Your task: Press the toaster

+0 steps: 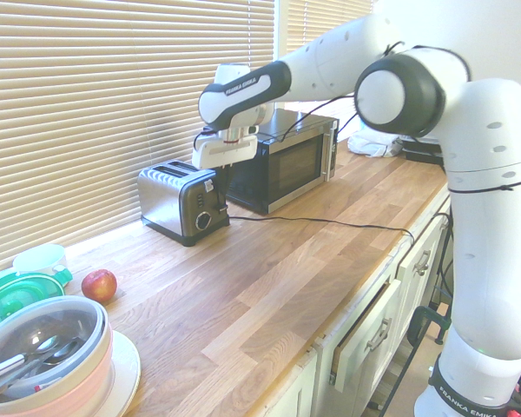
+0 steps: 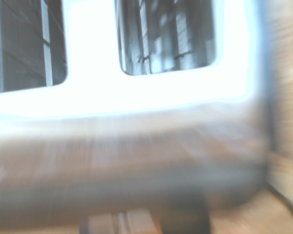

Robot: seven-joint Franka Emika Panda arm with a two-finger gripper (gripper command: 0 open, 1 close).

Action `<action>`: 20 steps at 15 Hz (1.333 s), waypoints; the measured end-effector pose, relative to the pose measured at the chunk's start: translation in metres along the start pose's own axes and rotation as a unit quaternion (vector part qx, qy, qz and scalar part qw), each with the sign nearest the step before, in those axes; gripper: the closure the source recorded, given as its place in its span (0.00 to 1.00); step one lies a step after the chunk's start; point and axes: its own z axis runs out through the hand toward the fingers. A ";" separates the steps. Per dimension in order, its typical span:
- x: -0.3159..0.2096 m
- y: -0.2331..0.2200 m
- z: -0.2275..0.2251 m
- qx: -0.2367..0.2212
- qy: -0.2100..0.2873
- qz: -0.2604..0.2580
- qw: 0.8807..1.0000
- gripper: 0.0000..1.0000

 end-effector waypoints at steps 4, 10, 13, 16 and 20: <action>-0.022 0.059 -0.050 0.023 0.017 0.004 1.000 1.00; -0.076 0.094 -0.043 0.036 0.020 -0.012 0.999 1.00; -0.110 0.107 -0.038 0.040 0.021 -0.024 0.999 1.00; -0.141 0.118 -0.028 0.037 0.018 -0.037 0.998 1.00; -0.184 0.108 -0.010 0.019 0.012 -0.071 0.997 1.00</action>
